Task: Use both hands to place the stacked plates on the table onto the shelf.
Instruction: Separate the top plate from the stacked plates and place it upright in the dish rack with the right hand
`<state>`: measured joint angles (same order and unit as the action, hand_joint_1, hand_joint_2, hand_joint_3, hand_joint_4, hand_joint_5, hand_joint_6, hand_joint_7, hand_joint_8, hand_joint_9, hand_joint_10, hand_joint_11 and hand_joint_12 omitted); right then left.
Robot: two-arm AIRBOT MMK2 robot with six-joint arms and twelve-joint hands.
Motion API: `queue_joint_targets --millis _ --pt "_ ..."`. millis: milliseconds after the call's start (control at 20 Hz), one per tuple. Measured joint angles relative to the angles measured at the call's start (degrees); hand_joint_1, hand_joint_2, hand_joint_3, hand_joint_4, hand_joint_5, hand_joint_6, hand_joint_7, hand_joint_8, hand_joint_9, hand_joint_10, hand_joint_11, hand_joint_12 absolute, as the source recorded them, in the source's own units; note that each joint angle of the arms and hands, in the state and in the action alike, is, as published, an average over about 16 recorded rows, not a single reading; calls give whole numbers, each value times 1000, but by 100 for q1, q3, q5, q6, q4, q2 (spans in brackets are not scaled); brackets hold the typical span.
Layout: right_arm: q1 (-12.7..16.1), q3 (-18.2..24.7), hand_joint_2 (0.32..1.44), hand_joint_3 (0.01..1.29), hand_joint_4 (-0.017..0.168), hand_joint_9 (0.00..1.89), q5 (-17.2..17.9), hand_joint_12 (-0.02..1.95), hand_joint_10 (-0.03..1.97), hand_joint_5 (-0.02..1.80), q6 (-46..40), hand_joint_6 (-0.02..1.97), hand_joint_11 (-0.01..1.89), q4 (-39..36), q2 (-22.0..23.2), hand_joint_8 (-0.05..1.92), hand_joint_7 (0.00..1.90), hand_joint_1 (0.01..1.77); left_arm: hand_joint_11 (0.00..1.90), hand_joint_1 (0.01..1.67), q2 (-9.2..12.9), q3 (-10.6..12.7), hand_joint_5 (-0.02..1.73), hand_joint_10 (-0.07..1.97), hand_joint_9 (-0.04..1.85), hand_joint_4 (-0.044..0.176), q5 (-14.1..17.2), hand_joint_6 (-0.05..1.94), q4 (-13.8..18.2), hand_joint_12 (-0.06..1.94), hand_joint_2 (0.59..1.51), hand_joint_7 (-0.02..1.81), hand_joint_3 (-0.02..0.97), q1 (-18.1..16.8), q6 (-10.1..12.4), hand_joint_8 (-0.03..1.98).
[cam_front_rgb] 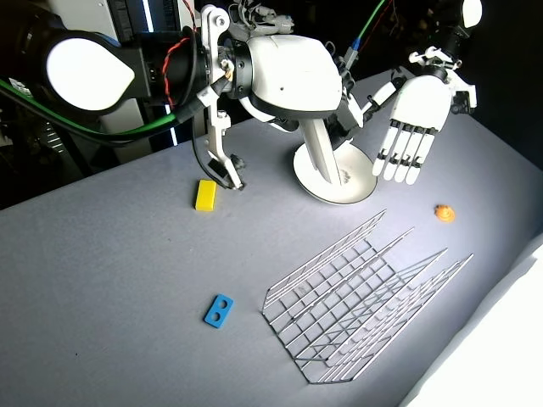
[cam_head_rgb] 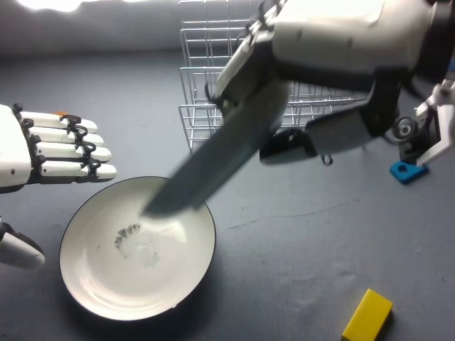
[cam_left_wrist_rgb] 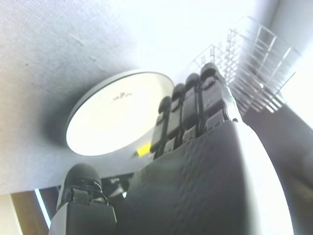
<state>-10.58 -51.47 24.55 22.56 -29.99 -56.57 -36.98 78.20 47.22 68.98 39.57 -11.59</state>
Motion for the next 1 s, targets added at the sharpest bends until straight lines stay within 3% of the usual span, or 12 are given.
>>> queue_joint_targets --millis 350,650,1000 --pt "392 -300 993 10 19 1090 -570 1217 543 950 -999 969 745 490 115 980 1022 1206 15 23 -58 171 20 7 19 6 610 10 185 7 1082 32 13 11 -183 8" --pt "609 -647 993 10 13 1081 -898 1225 564 945 -1308 960 741 907 64 982 1025 1206 15 23 -133 357 23 7 19 6 1120 10 599 7 1082 38 13 37 -321 8" --pt "788 -1086 999 10 4 1087 -1113 1225 567 955 -1363 931 747 1240 -127 967 1045 1210 15 22 -188 529 21 7 19 6 1272 10 1095 7 1085 32 12 90 -330 9"
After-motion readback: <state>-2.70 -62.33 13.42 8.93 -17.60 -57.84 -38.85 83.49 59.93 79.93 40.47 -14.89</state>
